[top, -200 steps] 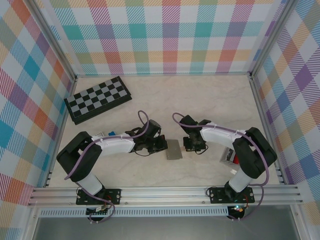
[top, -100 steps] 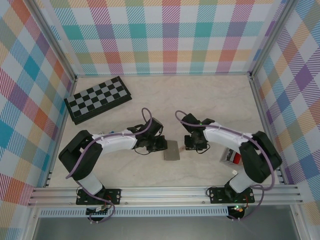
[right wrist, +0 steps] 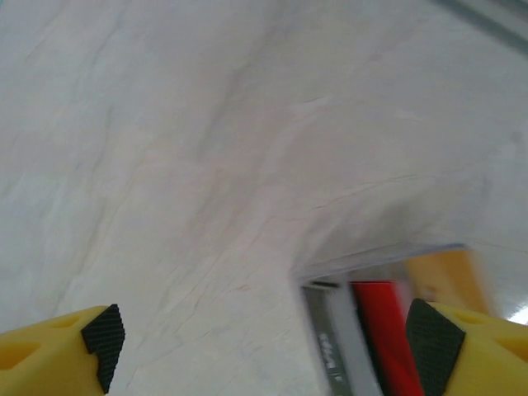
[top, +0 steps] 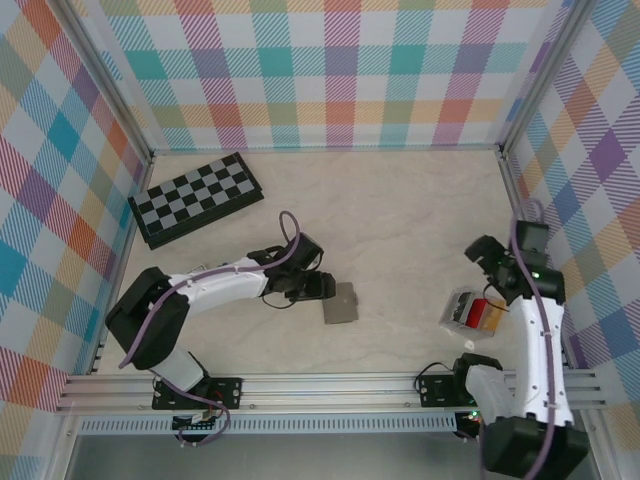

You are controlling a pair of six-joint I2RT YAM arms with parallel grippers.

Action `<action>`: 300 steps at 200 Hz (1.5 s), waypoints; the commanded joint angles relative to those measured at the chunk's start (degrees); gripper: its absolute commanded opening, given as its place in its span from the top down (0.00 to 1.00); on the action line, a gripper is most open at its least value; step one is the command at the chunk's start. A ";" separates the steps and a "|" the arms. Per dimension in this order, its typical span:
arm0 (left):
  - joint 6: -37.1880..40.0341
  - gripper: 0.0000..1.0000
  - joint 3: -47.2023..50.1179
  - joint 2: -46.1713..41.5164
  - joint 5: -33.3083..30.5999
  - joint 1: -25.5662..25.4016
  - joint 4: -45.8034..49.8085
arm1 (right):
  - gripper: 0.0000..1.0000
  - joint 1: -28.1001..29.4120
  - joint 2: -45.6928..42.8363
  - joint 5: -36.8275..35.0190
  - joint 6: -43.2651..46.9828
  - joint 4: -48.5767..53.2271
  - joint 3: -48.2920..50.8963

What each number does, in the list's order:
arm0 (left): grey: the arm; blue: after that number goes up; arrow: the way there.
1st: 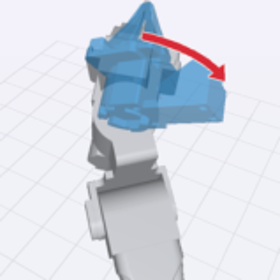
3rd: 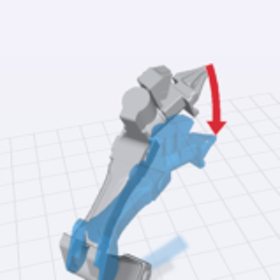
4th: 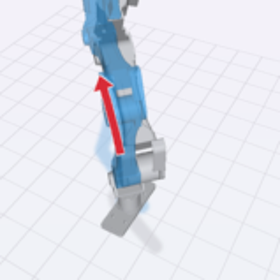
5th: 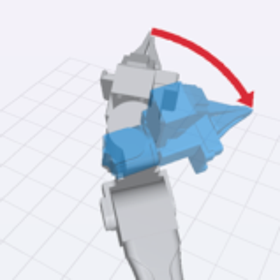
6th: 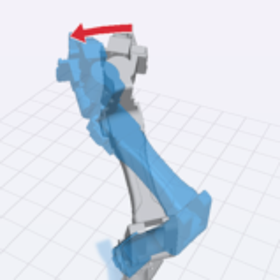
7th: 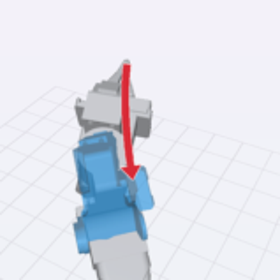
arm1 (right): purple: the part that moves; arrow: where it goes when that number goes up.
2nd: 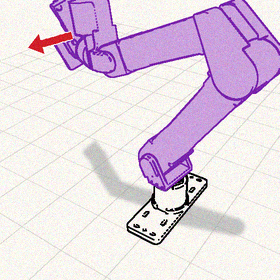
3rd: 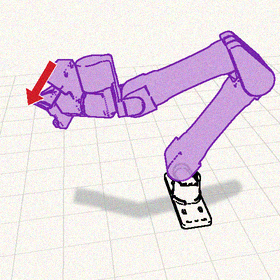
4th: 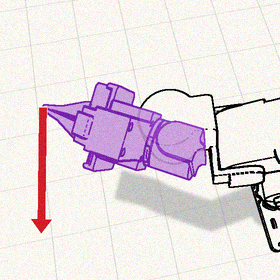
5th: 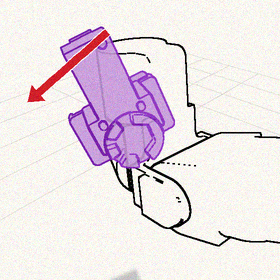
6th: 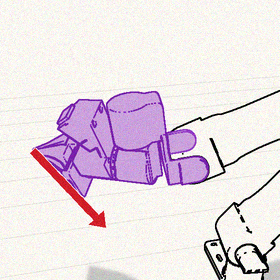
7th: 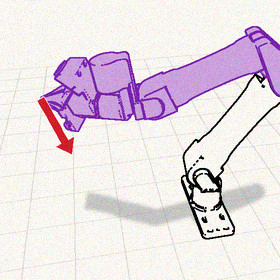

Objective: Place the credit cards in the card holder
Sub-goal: Move the storage box to the center of the table.

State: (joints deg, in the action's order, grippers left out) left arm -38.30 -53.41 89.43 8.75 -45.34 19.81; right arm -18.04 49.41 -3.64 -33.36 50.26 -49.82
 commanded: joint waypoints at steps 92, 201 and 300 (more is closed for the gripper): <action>0.68 0.32 -2.92 -5.76 -3.39 -0.42 3.55 | 0.00 -25.15 4.38 23.29 0.03 -7.05 14.88; -0.16 0.32 -6.59 -1.44 -0.40 -0.41 2.23 | 0.00 -12.69 11.99 39.78 -0.43 -19.18 16.44; -2.06 0.32 -8.21 0.42 3.41 -0.37 0.54 | 0.00 4.77 14.03 21.56 -2.40 -10.40 12.32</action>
State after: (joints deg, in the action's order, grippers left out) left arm -39.64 -60.16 89.97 10.81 -45.34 20.67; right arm -13.45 67.22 28.14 -37.39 30.98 -36.23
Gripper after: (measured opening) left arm 0.683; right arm 0.999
